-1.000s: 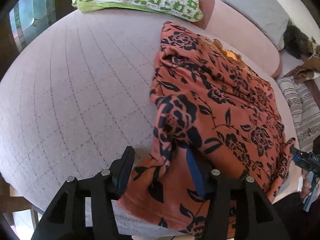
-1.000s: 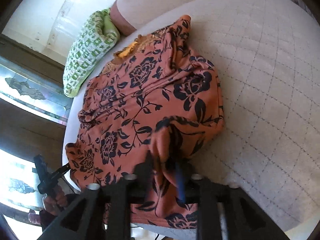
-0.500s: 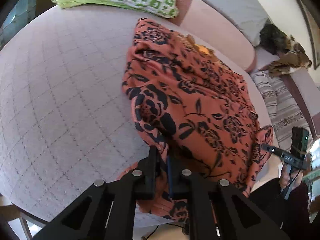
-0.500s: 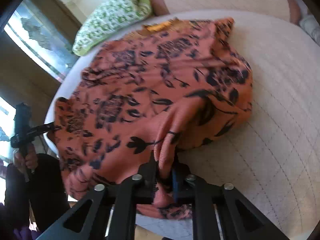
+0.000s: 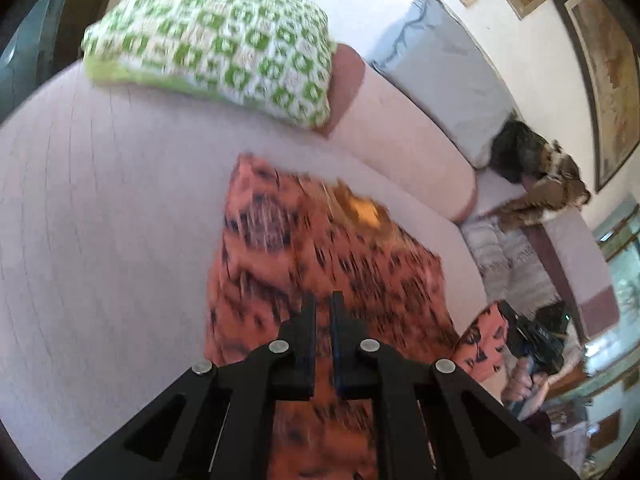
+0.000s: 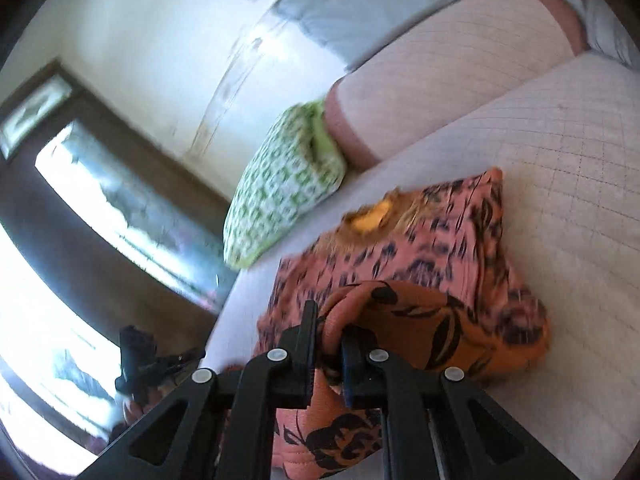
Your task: Fold small clothes
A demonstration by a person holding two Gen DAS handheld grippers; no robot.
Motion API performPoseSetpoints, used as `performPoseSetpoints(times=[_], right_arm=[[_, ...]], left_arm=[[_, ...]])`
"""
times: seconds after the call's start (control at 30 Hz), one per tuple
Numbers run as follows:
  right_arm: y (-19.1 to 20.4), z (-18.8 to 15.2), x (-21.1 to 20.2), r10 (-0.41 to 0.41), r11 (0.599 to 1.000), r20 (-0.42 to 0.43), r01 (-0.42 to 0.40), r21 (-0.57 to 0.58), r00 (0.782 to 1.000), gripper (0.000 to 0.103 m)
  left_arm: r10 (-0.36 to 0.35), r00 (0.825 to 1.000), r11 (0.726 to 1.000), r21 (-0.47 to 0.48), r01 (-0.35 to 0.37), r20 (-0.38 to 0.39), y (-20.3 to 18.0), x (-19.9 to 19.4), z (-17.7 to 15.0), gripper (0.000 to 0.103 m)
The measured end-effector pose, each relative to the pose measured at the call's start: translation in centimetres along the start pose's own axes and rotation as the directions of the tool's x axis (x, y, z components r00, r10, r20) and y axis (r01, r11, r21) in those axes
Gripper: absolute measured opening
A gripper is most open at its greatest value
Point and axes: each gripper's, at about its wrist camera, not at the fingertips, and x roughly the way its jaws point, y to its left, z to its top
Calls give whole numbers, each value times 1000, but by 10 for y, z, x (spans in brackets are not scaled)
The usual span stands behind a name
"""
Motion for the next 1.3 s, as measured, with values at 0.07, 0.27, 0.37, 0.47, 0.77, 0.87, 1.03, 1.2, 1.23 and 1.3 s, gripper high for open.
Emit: performPoseSetpoints(times=[0.07, 0.27, 0.37, 0.47, 0.77, 0.87, 1.03, 1.2, 1.23, 1.3], right_arm=[[-9, 10, 15, -24, 1000, 10, 24, 19, 1000, 10], [-32, 9, 48, -111, 993, -73, 113, 31, 991, 10], [-31, 8, 48, -128, 992, -81, 128, -6, 988, 10], [-29, 4, 41, -114, 993, -73, 114, -4, 991, 10], [-23, -9, 24, -125, 992, -59, 125, 0, 990, 10], [-25, -12, 18, -141, 990, -60, 141, -10, 988, 10], [-28, -9, 11, -138, 990, -53, 138, 1, 989, 10], [-25, 5, 9, -85, 996, -16, 85, 11, 996, 10], [-26, 10, 12, -78, 997, -9, 78, 20, 997, 10], [-30, 21, 18, -68, 997, 9, 68, 45, 998, 10]], left_arm=[[37, 999, 999, -17, -37, 5, 1, 4, 13, 6], [239, 970, 971, 19, -239, -42, 13, -5, -28, 58], [318, 948, 948, 0, -318, -37, 30, -26, -65, 58], [289, 957, 955, -62, -291, -32, 41, -37, -92, 60], [241, 951, 970, 82, -229, -196, 19, 12, -131, 67], [164, 968, 983, 111, -145, -189, 10, 9, -134, 18], [109, 974, 987, 140, -81, -198, -2, 11, -128, 6], [-55, 991, 995, 82, 64, -118, -24, -4, -66, 6], [-61, 993, 994, 84, 70, -105, -27, -2, -54, 6], [-73, 995, 993, 88, 79, -75, -37, 2, -17, 6]])
